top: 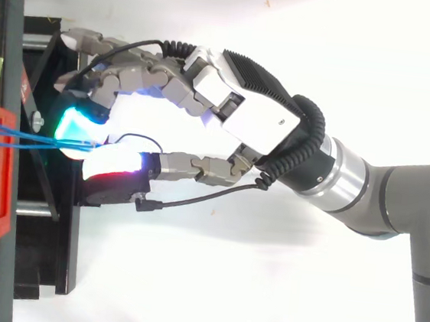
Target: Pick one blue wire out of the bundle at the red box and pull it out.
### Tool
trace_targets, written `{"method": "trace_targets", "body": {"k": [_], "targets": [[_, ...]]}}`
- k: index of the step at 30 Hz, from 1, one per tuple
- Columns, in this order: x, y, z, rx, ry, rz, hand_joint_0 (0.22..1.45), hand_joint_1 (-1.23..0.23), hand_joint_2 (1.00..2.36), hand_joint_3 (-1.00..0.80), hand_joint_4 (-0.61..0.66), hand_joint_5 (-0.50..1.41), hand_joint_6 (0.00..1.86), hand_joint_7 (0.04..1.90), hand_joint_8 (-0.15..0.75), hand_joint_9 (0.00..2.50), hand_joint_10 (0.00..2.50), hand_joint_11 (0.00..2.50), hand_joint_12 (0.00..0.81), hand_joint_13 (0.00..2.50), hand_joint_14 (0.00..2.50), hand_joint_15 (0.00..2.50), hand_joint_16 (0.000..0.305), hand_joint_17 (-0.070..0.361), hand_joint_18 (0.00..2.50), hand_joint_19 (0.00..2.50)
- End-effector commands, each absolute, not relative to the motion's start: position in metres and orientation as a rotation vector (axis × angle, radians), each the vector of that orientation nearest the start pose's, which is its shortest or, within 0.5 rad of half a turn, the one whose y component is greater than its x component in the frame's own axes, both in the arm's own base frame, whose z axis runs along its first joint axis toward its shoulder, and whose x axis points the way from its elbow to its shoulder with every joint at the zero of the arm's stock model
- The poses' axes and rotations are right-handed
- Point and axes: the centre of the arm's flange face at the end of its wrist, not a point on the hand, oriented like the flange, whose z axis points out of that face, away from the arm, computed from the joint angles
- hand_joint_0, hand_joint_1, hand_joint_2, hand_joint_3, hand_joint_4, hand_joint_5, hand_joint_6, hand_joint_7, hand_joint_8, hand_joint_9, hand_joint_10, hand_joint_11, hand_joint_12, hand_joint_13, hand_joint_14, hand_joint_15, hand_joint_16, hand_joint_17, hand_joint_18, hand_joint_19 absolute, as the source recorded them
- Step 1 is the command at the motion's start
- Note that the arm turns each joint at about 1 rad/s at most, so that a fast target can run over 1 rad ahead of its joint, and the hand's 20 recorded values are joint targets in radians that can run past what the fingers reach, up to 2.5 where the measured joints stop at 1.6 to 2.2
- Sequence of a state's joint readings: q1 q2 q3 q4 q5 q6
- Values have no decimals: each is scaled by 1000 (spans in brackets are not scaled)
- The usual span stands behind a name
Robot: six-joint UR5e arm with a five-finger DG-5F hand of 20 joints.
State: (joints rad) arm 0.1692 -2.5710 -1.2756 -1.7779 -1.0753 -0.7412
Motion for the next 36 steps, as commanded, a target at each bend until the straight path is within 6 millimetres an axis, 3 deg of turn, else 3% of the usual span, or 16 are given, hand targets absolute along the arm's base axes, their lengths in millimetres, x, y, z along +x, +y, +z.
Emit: {"method": "trace_targets", "body": {"k": [1, 16, 23, 36], "targets": [[806, -45, 113, 739, 709, 688, 571, -656, 1021, -157, 244, -200, 913, 900, 357, 618, 6, 269, 420, 418, 3, 107, 54, 121, 513, 271], [806, -39, 114, 740, 710, 693, 591, -693, 1011, 25, 101, -177, 951, 911, 395, 675, 6, 300, 470, 482, 4, 135, 63, 142, 598, 251], [804, -39, 150, 823, 714, 751, 593, -701, 1010, 33, 90, -173, 947, 924, 398, 680, 6, 308, 475, 488, 4, 139, 64, 143, 608, 257], [790, -47, 178, 1044, 854, 752, 592, -704, 1009, 37, 91, -170, 946, 928, 401, 689, 6, 304, 477, 494, 4, 143, 64, 144, 617, 254]]}}
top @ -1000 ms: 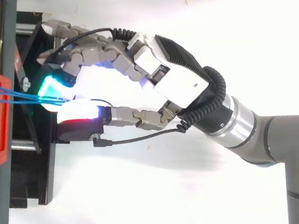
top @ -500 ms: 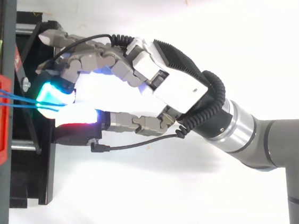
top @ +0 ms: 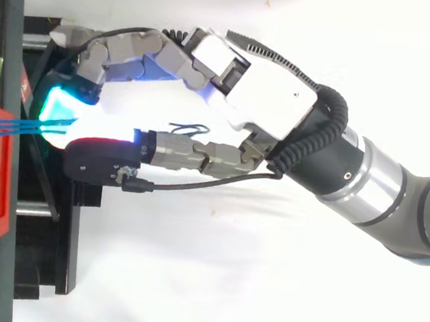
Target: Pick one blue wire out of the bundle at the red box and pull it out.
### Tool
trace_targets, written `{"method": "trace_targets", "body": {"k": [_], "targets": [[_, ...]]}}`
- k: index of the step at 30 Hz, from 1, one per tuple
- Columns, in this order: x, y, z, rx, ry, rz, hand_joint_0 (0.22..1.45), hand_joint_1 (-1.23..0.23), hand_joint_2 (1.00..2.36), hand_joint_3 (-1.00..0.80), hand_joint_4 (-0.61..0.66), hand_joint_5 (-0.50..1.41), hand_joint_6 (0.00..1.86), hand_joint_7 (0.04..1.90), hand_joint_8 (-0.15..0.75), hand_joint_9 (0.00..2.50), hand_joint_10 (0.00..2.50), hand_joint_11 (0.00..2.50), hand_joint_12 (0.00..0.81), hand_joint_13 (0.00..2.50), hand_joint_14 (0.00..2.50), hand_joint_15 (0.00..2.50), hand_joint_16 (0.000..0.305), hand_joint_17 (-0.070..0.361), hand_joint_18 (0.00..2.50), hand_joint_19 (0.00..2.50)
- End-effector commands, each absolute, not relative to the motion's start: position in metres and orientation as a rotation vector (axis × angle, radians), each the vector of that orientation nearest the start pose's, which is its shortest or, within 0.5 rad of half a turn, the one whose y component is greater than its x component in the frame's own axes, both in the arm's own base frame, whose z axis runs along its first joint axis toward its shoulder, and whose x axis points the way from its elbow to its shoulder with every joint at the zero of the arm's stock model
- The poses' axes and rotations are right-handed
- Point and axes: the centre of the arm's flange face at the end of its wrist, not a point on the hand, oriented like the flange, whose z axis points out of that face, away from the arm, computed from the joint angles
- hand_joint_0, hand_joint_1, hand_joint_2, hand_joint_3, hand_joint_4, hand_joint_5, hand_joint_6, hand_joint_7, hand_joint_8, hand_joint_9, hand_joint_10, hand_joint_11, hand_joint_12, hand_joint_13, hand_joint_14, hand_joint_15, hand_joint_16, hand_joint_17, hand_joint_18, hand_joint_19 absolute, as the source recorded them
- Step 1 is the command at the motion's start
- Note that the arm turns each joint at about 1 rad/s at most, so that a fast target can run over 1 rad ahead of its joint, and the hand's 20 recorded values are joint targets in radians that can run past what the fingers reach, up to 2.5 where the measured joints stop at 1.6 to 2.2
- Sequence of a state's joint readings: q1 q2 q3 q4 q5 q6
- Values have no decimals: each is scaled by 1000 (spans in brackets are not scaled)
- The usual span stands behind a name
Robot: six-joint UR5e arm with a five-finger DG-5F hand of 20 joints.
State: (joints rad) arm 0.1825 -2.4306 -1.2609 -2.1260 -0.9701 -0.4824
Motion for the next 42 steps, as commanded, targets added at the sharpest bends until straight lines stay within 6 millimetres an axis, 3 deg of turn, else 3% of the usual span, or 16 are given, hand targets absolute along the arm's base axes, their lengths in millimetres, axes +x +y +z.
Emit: {"method": "trace_targets", "body": {"k": [1, 12, 20, 30, 36, 42], "targets": [[789, -47, 178, 1054, 862, 752, 592, -704, 1009, 37, 93, -171, 946, 932, 402, 689, 6, 303, 477, 491, 6, 139, 64, 144, 618, 257], [779, -49, 191, 1177, 961, 755, 608, -739, 1014, 10, 73, -178, 947, 951, 384, 678, 6, 315, 459, 484, 4, 135, 60, 135, 592, 269], [767, -51, 222, 1194, 1003, 726, 619, -780, 1020, -26, 54, -185, 946, 1003, 362, 670, 7, 314, 435, 475, 5, 133, 56, 125, 569, 283], [762, -52, 235, 1199, 1012, 717, 662, -829, 1024, -109, 50, -189, 947, 1025, 347, 666, 7, 308, 420, 476, 4, 128, 53, 119, 566, 293], [758, -55, 249, 1202, 1014, 714, 733, -900, 1018, -249, 61, -190, 957, 1097, 347, 679, 10, 320, 418, 497, 6, 131, 52, 116, 594, 298], [758, -56, 249, 1207, 1014, 715, 772, -923, 1009, -379, 76, -190, 960, 1079, 343, 687, 8, 318, 416, 516, 4, 135, 52, 116, 614, 299]]}}
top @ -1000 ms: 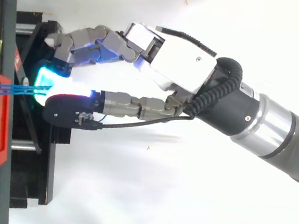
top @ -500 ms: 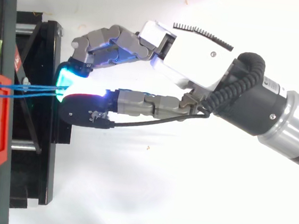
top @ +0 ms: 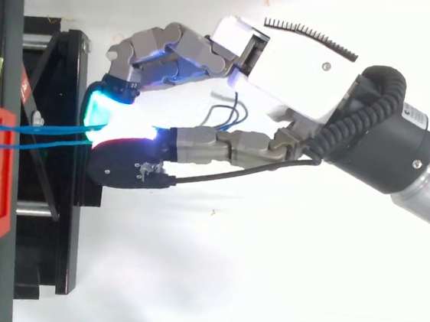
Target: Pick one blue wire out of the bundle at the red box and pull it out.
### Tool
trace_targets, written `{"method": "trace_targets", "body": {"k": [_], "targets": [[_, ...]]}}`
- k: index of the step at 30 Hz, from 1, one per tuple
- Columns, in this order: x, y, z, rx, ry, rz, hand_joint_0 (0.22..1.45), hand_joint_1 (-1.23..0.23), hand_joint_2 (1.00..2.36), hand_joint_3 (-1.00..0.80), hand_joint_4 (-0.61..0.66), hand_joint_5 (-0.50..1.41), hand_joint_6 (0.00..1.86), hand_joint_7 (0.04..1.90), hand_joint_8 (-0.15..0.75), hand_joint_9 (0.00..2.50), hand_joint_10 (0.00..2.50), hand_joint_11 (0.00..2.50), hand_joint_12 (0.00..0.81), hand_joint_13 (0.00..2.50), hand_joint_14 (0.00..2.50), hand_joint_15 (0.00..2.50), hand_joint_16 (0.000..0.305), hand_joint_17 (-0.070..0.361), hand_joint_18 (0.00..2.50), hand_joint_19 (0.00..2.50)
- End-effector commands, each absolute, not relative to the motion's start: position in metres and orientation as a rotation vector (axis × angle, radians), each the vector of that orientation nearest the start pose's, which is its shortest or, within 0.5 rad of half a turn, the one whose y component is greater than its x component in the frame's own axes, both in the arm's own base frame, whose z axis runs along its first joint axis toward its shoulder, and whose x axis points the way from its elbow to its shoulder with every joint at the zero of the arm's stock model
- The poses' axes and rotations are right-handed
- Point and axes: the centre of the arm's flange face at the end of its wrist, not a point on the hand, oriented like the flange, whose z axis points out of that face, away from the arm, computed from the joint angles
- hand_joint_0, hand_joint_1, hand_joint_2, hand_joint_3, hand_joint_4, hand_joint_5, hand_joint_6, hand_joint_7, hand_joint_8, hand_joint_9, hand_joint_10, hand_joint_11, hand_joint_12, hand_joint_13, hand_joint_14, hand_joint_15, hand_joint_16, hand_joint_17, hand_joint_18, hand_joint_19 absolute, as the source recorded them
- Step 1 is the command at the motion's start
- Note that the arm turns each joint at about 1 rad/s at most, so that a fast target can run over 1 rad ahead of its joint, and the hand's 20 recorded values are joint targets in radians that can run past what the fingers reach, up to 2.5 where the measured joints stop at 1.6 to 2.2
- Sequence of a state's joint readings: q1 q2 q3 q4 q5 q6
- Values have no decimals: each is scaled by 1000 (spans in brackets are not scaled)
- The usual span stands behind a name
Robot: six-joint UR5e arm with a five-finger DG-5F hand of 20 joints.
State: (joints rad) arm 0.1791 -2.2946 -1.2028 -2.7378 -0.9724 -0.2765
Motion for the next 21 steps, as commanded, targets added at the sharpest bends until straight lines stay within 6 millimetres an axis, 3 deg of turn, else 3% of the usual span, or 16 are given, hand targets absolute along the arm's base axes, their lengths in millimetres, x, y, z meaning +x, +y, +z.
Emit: {"method": "trace_targets", "body": {"k": [1, 12, 21], "targets": [[757, -56, 249, 1208, 1015, 714, 779, -921, 1007, -409, 78, -190, 960, 1073, 342, 690, 8, 321, 415, 516, 5, 135, 52, 116, 616, 299], [758, -56, 249, 1207, 1014, 715, 709, -903, 1001, -485, 178, -187, 954, 1048, 346, 693, 7, 327, 417, 528, 5, 142, 52, 117, 631, 306], [757, -56, 249, 1209, 1014, 715, 546, -689, 1001, -488, 227, -182, 936, 1022, 365, 694, 7, 323, 435, 524, 5, 157, 55, 124, 621, 332]]}}
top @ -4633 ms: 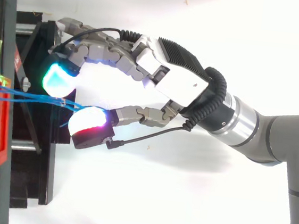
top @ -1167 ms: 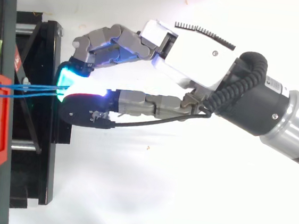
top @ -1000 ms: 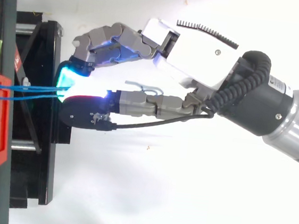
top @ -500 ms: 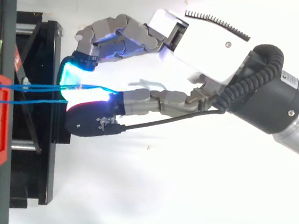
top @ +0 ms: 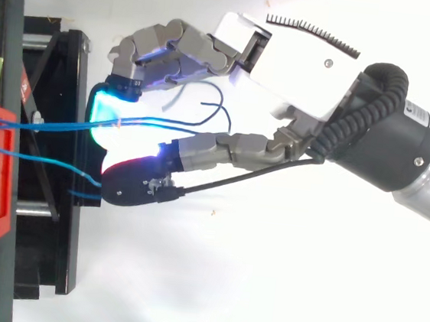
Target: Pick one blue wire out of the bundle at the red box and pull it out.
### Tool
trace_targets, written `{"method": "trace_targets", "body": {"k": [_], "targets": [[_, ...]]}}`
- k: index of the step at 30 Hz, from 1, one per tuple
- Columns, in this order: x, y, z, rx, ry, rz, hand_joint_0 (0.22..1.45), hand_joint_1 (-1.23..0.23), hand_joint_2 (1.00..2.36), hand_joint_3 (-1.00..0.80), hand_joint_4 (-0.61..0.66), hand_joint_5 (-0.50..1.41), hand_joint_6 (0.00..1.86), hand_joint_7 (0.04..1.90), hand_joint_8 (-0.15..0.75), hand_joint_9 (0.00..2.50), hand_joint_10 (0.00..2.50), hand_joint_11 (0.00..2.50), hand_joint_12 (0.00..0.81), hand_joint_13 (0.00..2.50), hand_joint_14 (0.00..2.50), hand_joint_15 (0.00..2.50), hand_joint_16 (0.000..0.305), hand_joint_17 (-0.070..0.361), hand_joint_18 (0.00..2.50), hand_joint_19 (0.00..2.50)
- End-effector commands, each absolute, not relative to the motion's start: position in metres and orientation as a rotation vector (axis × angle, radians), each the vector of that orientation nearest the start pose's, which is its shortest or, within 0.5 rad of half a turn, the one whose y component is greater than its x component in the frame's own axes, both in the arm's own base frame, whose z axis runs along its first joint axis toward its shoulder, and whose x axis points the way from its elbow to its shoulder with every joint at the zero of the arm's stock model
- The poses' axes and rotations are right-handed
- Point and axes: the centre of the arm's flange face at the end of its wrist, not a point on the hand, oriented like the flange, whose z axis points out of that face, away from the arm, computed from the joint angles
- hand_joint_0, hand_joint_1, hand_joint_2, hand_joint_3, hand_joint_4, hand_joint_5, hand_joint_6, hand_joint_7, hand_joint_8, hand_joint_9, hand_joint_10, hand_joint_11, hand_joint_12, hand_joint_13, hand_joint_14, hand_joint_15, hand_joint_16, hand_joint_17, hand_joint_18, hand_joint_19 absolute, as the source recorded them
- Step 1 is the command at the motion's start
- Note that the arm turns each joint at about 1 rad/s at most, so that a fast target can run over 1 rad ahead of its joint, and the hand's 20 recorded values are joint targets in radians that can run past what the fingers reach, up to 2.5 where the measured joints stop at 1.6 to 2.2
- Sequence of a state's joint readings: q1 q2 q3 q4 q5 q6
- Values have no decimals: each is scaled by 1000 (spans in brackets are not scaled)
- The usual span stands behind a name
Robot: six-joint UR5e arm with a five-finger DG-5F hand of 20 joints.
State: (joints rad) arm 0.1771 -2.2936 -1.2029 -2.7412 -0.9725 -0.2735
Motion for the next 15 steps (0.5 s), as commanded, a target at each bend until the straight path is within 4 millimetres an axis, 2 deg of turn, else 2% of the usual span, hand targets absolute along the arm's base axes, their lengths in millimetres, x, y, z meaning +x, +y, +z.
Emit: {"method": "trace_targets", "body": {"k": [1, 5, 8, 15], "targets": [[757, -57, 249, 1210, 1011, 716, 530, -630, 1001, -485, 231, -181, 933, 1028, 368, 696, 10, 318, 440, 525, 7, 159, 56, 126, 620, 340], [757, -57, 249, 1213, 1009, 719, 511, -480, 1001, -481, 241, -180, 917, 1016, 380, 701, 7, 311, 452, 521, 6, 167, 58, 131, 624, 347], [757, -58, 249, 1214, 1009, 717, 543, -402, 1005, -440, 226, -180, 912, 1015, 373, 705, 7, 305, 441, 515, 6, 167, 56, 127, 603, 365], [757, -58, 248, 1214, 1010, 716, 565, -529, 1014, -293, 229, -170, 910, 1062, 375, 718, 8, 318, 435, 519, 5, 162, 55, 123, 599, 362]]}}
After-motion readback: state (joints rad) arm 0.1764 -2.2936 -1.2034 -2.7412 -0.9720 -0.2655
